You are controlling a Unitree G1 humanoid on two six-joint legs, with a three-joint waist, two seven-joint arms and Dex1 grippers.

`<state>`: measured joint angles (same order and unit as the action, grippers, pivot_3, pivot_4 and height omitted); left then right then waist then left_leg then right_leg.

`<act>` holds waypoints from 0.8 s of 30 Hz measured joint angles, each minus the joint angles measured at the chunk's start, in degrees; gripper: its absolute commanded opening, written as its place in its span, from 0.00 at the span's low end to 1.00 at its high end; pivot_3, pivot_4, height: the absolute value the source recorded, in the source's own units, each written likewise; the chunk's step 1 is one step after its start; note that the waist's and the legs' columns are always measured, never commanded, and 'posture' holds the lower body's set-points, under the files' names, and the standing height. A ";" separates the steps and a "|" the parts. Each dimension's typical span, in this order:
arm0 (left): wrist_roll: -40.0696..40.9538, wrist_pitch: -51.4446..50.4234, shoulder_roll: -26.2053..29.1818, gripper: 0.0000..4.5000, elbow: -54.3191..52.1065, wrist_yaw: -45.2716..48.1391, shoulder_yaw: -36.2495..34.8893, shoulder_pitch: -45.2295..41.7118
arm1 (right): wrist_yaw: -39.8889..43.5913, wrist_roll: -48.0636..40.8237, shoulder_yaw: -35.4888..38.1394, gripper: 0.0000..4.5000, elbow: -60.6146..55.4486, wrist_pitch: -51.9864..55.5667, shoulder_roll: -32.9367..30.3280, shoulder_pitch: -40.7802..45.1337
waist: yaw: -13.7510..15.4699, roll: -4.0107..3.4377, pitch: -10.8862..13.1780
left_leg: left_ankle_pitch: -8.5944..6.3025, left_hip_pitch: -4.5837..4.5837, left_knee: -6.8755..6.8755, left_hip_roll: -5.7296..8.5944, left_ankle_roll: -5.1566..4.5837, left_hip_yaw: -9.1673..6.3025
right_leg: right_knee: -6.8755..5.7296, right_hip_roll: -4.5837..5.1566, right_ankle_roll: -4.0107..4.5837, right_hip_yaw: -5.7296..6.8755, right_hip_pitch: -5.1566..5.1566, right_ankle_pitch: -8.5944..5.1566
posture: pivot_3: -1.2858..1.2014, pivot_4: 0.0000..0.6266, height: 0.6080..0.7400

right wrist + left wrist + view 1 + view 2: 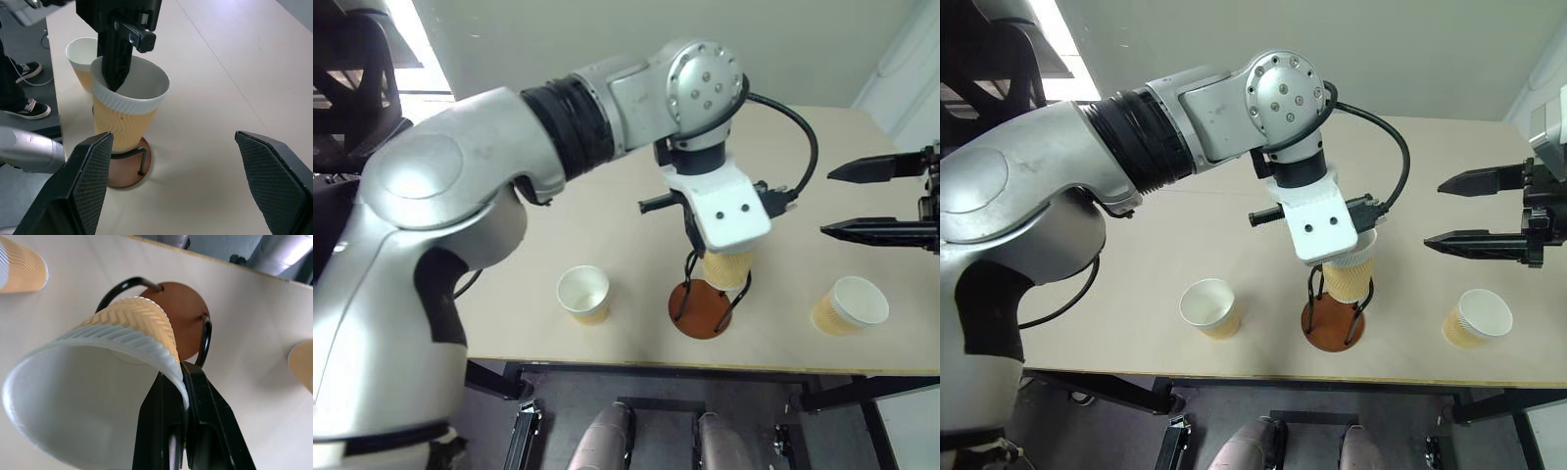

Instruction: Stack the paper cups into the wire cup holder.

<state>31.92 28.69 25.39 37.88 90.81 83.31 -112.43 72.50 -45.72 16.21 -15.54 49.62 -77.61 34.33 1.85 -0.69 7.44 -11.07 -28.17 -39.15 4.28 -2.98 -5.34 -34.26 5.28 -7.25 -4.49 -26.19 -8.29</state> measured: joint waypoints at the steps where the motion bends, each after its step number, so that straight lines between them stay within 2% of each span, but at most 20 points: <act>1: -0.46 0.28 -0.12 0.01 0.56 0.00 0.00 0.11 | -0.02 -0.08 0.00 0.90 -0.11 0.01 0.00 0.00 | -0.01 0.00 0.00 | 0.00 0.00 0.00 0.00 0.00 0.00 | 0.00 0.00 -0.01 0.00 0.00 0.01 | 0.52 0.24 1.00; 12: -2.42 1.41 -0.65 0.01 2.56 0.00 -0.02 0.17 | -0.51 -0.10 0.00 0.90 -0.20 0.00 0.04 0.03 | 0.00 0.00 0.00 | -0.06 0.00 0.00 0.00 -0.10 0.00 | 0.19 0.00 -0.05 0.00 0.06 0.04 | 0.52 0.24 1.00; 15: -2.40 1.31 -0.65 0.14 2.52 0.00 -0.01 0.20 | -0.54 -0.11 0.00 0.90 -0.21 0.00 0.04 0.03 | 0.01 0.00 0.00 | -0.08 0.00 0.00 0.00 -0.12 0.00 | 0.23 0.00 -0.13 0.01 0.08 0.08 | 0.52 0.24 1.00; 24: -0.46 0.88 0.25 0.81 0.02 0.00 1.14 0.20 | -0.60 -0.11 0.01 0.90 -0.38 0.05 0.04 -0.36 | 0.01 0.00 0.00 | -0.12 0.00 -0.03 0.00 -0.13 0.00 | 0.26 0.00 -0.21 0.02 0.11 0.13 | 0.52 0.24 1.00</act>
<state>31.46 29.57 25.63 37.90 90.81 84.46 -112.23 71.90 -45.82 16.22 -15.92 49.67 -77.57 33.96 1.86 -0.69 7.44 -11.19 -28.17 -39.18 4.28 -3.10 -5.34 -34.00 5.28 -7.45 -4.47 -26.08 -8.16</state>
